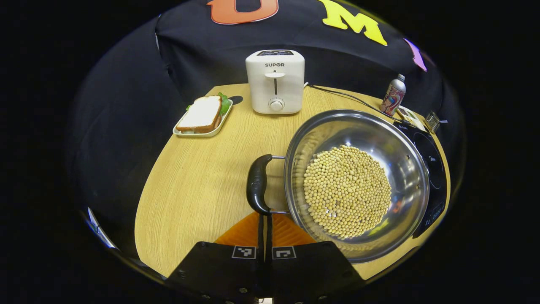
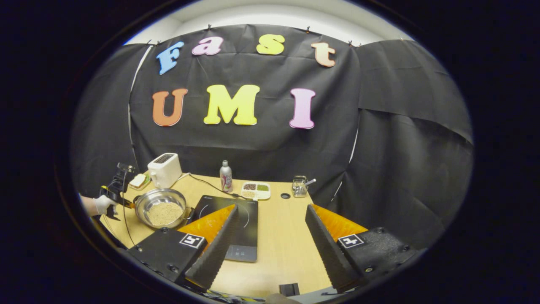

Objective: First push the handle of the pot to place it horizontally, then grasp the pot with both hands and set it on the induction cooktop.

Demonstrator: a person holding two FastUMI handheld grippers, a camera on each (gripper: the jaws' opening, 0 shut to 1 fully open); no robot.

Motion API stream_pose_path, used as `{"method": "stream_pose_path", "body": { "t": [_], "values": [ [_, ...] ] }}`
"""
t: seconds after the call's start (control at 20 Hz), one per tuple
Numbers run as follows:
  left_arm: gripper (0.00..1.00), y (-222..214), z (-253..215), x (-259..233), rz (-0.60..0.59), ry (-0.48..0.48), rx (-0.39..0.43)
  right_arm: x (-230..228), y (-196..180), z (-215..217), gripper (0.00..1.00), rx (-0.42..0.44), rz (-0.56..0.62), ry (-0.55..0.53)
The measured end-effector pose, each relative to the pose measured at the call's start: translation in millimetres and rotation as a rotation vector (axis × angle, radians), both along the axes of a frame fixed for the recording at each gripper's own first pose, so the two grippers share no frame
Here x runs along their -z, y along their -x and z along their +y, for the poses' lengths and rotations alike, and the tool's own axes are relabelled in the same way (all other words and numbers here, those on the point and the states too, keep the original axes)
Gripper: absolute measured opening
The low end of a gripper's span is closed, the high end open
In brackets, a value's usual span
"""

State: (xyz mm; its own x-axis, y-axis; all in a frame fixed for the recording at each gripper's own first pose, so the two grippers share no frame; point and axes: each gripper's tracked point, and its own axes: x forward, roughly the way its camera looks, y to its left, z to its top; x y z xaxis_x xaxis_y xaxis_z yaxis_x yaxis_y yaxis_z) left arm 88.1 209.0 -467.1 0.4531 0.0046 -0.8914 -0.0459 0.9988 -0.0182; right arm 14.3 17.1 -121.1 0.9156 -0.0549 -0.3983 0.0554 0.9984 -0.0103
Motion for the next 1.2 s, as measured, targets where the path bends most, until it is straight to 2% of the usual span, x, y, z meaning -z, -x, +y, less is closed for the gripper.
{"method": "stream_pose_path", "body": {
  "t": [0.1,0.15,0.2,0.25,0.35,0.45,0.5,0.6,0.65,0.75,1.0,1.2],
  "values": [
    [0.0,-1,-1,-1,0.005,0.003,-0.013,5,-2,5,0.98,-0.032,0.012,-0.002],
    [0.1,3,-2,-2,0.01,0.004,-0.019,8,-3,6,1.0,-0.05,0.018,-0.003],
    [0.1,7,-2,-4,0.008,0.005,-0.025,10,-4,10,1.0,-0.071,0.018,-0.006],
    [0.0,13,-1,-8,0.001,-0.01,-0.032,11,-4,10,0.99,-0.09,0.015,-0.009],
    [0.0,26,4,-24,-0.047,-0.047,-0.044,11,-6,10,0.99,-0.124,0.0,-0.012],
    [0.1,42,14,-50,-0.113,-0.093,-0.088,16,-5,12,0.98,-0.162,-0.008,-0.031],
    [0.19,52,18,-64,-0.137,-0.099,-0.106,21,-4,13,0.99,-0.182,-0.005,-0.043],
    [0.31,70,19,-87,-0.165,-0.102,-0.121,31,-2,21,0.99,-0.23,0.002,-0.061],
    [0.78,77,18,-97,-0.177,-0.106,-0.115,34,-3,26,0.99,-0.252,0.002,-0.065],
    [0.97,81,20,-116,-0.224,-0.136,-0.098,43,-8,42,0.98,-0.294,0.01,-0.061],
    [0.97,58,25,-132,-0.285,-0.166,-0.07,70,-45,112,0.99,-0.362,0.07,-0.08],
    [0.97,19,16,-115,-0.29,-0.103,-0.006,100,-96,179,0.99,-0.373,0.154,-0.106]
  ]
}}
